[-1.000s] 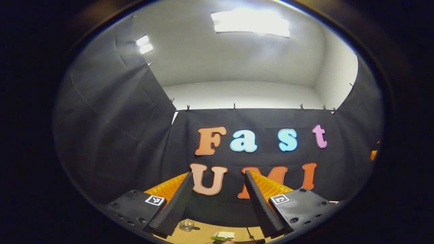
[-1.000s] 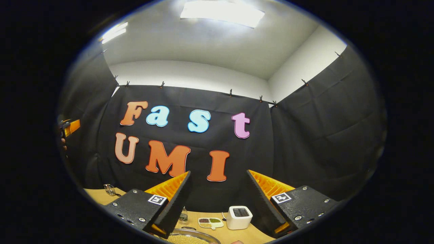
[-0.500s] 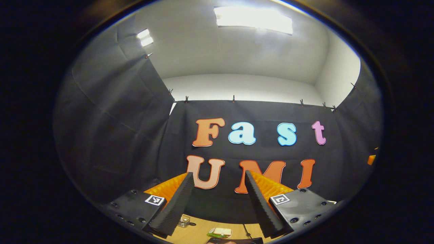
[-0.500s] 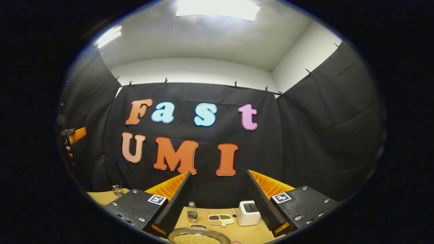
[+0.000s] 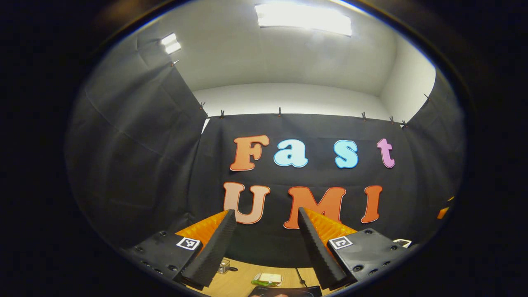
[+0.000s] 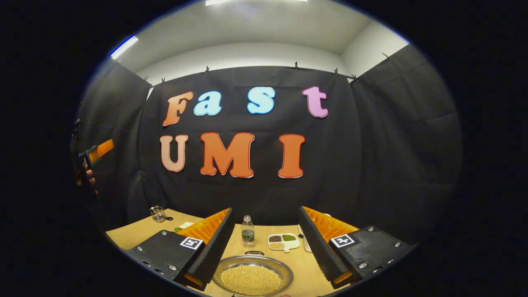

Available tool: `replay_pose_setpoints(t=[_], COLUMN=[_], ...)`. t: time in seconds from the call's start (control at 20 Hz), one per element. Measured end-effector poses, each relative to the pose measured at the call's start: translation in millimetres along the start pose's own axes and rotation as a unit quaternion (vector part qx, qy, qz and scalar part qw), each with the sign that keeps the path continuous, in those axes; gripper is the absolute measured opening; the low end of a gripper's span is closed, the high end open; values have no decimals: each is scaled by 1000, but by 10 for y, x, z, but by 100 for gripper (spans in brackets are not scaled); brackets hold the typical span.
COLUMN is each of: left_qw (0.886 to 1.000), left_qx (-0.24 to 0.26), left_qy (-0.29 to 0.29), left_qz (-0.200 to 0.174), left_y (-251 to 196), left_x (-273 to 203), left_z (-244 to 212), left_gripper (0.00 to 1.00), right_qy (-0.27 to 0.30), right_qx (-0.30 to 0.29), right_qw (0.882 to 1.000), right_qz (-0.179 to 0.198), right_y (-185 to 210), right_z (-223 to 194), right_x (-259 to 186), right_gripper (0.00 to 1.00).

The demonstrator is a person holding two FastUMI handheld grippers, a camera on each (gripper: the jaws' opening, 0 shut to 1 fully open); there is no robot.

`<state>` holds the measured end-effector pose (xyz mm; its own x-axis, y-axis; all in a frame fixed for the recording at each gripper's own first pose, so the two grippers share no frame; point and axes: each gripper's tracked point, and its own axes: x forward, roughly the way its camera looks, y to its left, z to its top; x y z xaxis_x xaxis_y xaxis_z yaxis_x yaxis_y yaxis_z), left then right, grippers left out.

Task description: First push the handle of the pot to place it horizontally, then grasp the pot with both hands and set it on the induction cooktop.

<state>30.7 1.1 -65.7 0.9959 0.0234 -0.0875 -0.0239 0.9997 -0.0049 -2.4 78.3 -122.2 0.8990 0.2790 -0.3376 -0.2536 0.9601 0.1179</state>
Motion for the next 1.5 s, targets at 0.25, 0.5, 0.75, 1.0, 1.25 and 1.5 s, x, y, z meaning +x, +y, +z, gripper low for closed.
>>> replay_pose_setpoints(t=[0.25,0.5,0.75,1.0,1.25,1.5], left_qw=[1000,1000,1000,999,998,997], left_qx=[7,11,16,15,21,22], left_qy=[12,26,25,41,59,68], left_qz=[-2,-1,5,6,10,10], left_y=[-54,-58,-24,-2,55,43], left_x=[-15,-37,-32,-25,-54,-29], left_z=[-94,-166,-141,-210,-337,-387], left_gripper=[99,97,98,98,98,98], right_qy=[173,320,397,460,507,530], right_qx=[46,68,93,72,69,53], right_qw=[981,935,898,866,841,824], right_qz=[79,139,166,182,176,196], right_y=[353,721,870,1039,1072,1138], right_z=[-971,-1869,-2346,-2815,-3225,-3469], right_x=[-1,-61,-220,-373,-455,-537], right_gripper=[94,83,66,36,7,0])
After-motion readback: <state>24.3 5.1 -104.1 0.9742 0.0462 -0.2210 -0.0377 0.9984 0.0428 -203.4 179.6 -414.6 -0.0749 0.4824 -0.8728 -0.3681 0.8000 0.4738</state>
